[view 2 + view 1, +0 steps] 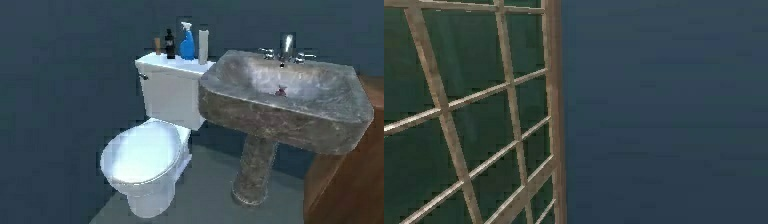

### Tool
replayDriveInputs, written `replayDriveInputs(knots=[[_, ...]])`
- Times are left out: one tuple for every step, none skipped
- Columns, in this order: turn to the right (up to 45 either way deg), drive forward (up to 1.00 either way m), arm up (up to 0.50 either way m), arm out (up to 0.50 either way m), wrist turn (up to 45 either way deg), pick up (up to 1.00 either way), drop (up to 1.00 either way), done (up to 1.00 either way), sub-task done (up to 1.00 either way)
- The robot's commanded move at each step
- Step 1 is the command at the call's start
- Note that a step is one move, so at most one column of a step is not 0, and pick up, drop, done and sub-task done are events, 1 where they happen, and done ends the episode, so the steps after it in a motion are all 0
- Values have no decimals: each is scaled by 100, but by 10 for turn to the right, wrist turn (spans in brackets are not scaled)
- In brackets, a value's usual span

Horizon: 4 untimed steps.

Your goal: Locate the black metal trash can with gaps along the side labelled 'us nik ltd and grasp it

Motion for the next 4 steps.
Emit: replayDriveInputs(knots=[[0,20,0,0,0,0,0,0,0],[-450,0,0,0,0,0,0,0,0],[-330,0,0,0,0,0,0,0,0],[0,0,8,0,0,0,0,0,0]])
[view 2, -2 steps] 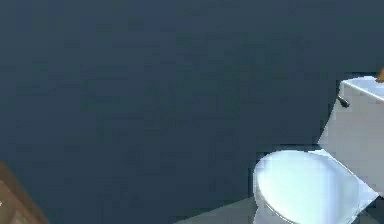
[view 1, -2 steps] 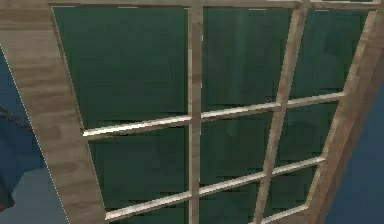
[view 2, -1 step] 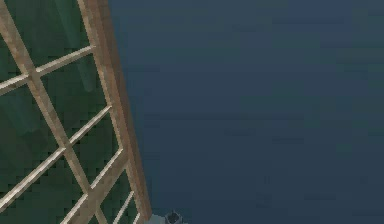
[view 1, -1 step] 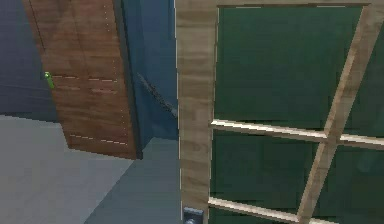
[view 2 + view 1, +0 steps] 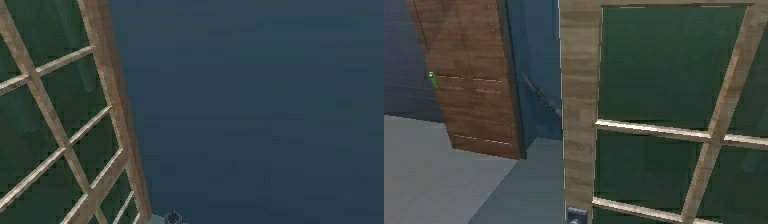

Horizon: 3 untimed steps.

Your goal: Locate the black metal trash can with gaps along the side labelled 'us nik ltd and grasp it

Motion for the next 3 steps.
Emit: replayDriveInputs(knots=[[0,0,0,32,0,0,0,0,0],[0,0,0,0,450,0,0,0,0],[0,0,0,0,450,0,0,0,0]])
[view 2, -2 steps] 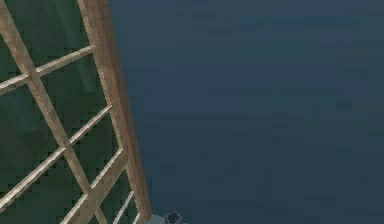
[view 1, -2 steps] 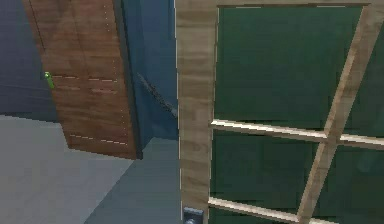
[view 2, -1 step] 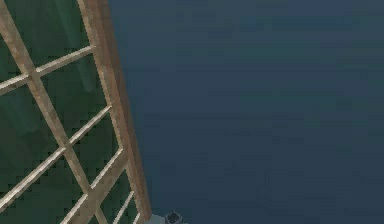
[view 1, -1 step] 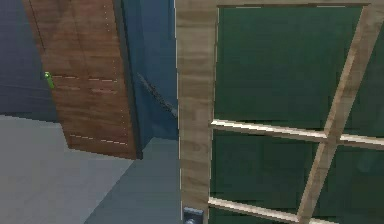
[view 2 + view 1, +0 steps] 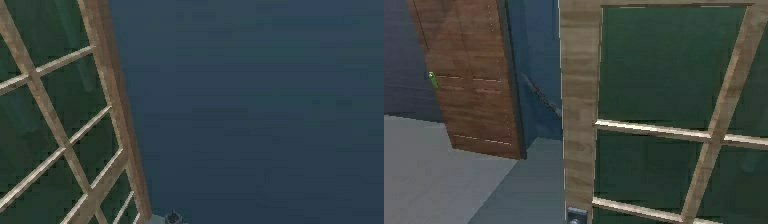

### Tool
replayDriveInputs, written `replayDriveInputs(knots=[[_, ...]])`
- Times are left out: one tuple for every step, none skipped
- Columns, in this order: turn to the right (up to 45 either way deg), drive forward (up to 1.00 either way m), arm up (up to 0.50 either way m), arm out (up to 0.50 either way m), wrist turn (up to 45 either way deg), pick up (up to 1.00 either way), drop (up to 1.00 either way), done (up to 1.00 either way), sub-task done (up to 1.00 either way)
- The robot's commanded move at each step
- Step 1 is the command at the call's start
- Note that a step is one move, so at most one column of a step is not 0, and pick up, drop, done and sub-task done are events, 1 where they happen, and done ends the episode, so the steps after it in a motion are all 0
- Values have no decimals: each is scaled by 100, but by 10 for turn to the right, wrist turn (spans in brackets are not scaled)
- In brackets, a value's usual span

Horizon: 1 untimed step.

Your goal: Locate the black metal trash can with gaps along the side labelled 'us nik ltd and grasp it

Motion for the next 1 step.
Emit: replayDriveInputs(knots=[[0,0,0,0,450,0,0,0,0]])
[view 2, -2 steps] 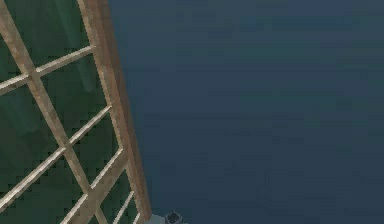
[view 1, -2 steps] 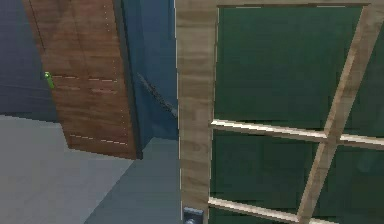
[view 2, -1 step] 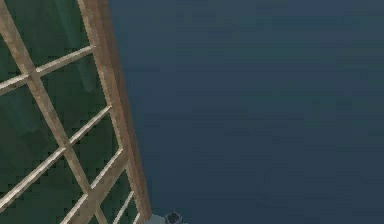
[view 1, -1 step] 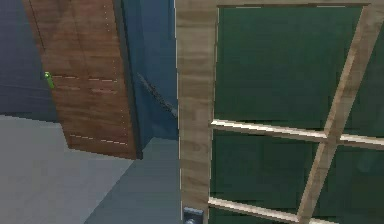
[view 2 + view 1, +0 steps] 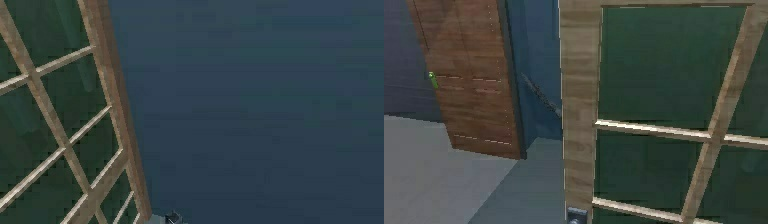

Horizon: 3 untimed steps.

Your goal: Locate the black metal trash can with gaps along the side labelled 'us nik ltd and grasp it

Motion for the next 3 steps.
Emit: replayDriveInputs(knots=[[0,0,0,0,210,0,0,0,0],[0,0,-30,0,0,0,0,0,0],[0,0,0,0,0,100,0,0,0]])
